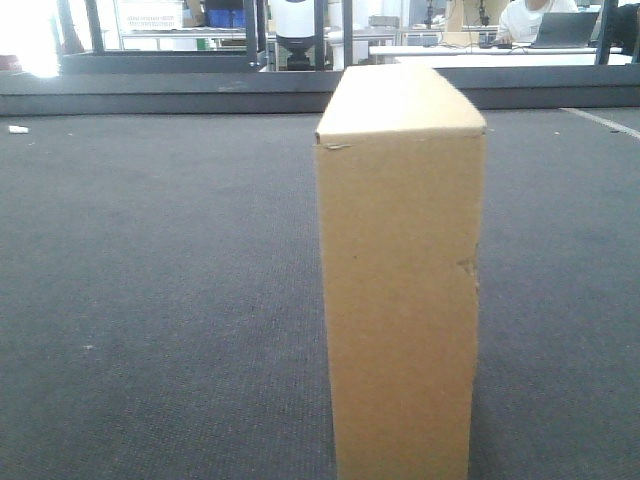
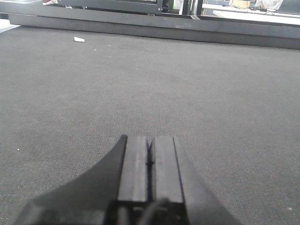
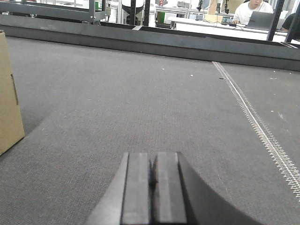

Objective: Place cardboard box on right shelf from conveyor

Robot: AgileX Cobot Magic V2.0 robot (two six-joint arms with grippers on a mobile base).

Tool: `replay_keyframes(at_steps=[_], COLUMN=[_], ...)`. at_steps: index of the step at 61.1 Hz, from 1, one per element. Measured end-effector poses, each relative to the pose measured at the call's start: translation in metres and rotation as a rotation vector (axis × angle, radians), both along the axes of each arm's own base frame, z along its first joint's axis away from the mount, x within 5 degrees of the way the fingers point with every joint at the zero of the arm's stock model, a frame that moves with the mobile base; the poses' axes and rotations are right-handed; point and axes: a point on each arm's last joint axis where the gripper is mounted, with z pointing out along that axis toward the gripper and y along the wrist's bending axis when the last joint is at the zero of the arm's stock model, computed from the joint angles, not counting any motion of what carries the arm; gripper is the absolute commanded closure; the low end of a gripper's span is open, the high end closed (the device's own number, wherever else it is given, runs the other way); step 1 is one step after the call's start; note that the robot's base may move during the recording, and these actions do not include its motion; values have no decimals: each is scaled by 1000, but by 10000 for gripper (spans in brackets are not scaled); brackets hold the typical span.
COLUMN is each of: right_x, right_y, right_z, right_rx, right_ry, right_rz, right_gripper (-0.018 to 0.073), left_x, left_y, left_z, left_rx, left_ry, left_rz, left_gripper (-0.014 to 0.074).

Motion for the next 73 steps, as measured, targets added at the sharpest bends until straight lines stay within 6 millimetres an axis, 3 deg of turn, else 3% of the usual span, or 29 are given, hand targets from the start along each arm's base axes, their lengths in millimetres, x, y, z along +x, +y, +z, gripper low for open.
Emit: replay_keyframes(at_steps=[73], right_x=[0], right_y=[0], right_z=[0], right_rx=[0], right_ry=[0], right_rz=[0], right_gripper=[503], left_x=[0], left_y=[0], left_z=[0], left_rx=[0], left_ry=[0], left_rz=[0], left_gripper=[715])
